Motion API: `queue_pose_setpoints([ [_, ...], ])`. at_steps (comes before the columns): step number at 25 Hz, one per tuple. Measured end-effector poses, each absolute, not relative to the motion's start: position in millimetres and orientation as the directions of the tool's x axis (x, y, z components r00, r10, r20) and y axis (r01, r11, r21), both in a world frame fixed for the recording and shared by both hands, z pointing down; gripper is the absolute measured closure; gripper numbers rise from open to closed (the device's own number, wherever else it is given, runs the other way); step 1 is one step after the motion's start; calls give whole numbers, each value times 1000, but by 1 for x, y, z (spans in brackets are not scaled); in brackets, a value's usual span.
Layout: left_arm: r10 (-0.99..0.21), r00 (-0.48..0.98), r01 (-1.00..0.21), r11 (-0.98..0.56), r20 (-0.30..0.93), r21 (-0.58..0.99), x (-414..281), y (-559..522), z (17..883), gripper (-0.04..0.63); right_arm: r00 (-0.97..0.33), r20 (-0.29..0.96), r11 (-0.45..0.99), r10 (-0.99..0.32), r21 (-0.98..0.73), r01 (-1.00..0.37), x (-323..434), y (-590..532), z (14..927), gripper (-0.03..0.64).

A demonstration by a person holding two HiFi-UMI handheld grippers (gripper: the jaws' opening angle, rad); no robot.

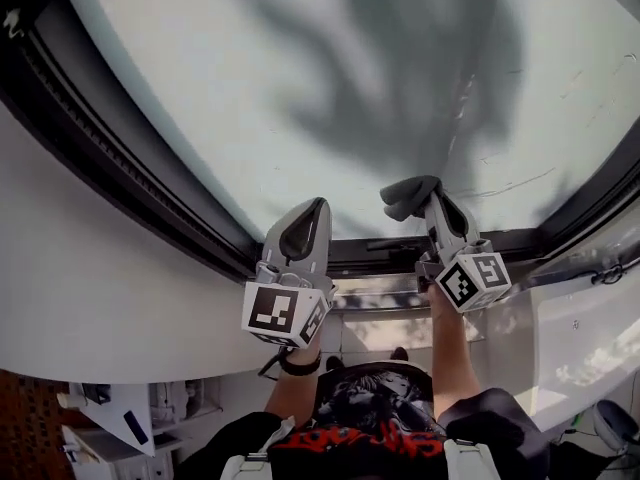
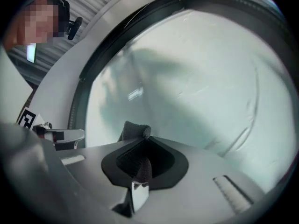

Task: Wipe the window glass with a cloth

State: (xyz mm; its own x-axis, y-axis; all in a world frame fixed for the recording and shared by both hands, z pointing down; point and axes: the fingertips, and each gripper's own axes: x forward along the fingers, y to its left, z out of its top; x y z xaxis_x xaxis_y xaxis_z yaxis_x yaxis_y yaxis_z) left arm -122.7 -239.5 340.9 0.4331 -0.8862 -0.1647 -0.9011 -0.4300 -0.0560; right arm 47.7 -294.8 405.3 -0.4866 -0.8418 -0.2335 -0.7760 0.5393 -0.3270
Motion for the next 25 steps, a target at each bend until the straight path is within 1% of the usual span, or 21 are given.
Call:
queue_pose_setpoints([
  [5,-834,534,-845,-529,-140,-75,-42,-248,340,615,-281,-208,339,-937,-351,-873,188,-306,418,598],
  [8,-808,575,-818,-569,-128,-86,2,-253,340,615,-116,-143,159,-983,-336,-928,285,-310,429,598],
  [11,-794,600,-800,-591,-102,-104,39,-252,339,615,43,-64,-18,-997,-345,-939,373,-312,444,598],
  [13,-795,598,-801,-588,-99,-116,56,-252,341,614,107,-48,-84,-993,-341,-936,413,-311,448,598],
  [14,-800,592,-805,-581,-98,-123,61,-251,342,615,114,-55,-90,-992,-338,-937,421,-309,446,599],
  [16,-806,582,-812,-568,-108,-136,68,-251,343,615,88,-101,-47,-991,-354,-934,415,-304,434,598],
  [19,-831,544,-836,-527,-114,-149,54,-254,343,615,-21,-220,112,-975,-409,-906,371,-303,424,598],
  [22,-877,467,-881,-450,-117,-143,13,-251,345,615,-187,-311,314,-932,-432,-846,279,-301,422,598],
  [25,-919,370,-927,-354,-137,-125,-45,-238,340,615,-412,-366,542,-834,-415,-731,146,-286,410,598],
])
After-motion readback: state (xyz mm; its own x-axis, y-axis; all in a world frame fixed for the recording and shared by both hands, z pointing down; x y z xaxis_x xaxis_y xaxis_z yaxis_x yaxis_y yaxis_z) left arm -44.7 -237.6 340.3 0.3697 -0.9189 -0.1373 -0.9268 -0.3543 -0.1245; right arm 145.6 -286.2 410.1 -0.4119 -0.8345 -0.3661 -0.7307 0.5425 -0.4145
